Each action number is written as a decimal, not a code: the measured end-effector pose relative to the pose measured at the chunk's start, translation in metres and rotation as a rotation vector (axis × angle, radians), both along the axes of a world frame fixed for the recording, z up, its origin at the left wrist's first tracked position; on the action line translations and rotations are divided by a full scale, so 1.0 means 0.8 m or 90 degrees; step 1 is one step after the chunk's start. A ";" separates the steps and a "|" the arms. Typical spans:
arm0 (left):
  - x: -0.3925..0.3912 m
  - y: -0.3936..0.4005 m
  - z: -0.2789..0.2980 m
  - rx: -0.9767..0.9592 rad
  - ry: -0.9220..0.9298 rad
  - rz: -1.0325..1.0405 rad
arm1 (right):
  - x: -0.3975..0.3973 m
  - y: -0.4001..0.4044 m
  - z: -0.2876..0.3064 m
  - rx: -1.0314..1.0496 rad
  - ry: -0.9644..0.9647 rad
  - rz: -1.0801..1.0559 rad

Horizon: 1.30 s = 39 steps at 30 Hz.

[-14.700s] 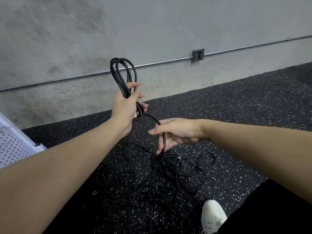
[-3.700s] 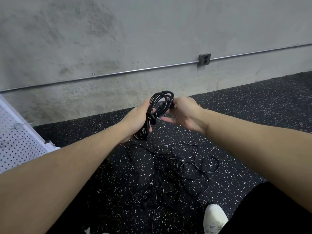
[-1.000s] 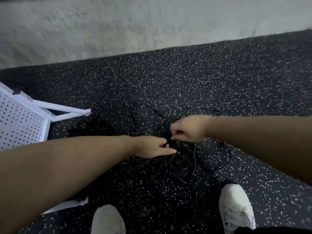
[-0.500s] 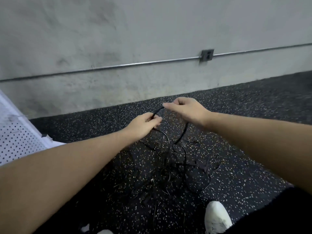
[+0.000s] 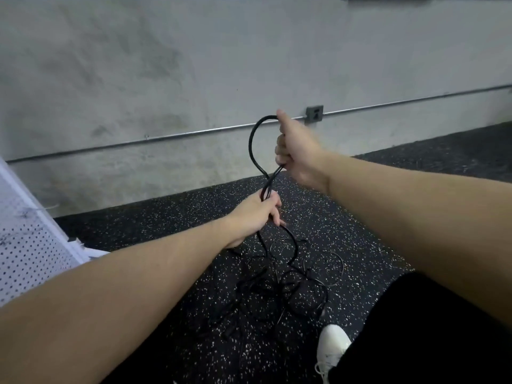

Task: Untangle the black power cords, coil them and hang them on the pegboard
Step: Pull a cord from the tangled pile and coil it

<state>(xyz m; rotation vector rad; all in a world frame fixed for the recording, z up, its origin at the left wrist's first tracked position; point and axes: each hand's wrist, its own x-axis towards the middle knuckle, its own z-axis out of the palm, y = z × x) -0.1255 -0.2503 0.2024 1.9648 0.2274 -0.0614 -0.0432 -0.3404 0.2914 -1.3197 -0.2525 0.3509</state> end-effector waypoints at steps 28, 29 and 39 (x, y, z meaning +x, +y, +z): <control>0.045 -0.032 -0.020 -0.054 0.023 -0.160 | 0.030 -0.069 -0.062 0.172 0.289 0.050; 0.047 -0.031 -0.024 -0.026 0.021 -0.161 | 0.033 -0.074 -0.058 0.200 0.298 0.039; 0.067 -0.047 -0.024 -0.087 0.025 -0.072 | 0.065 -0.126 -0.070 0.087 0.219 -0.042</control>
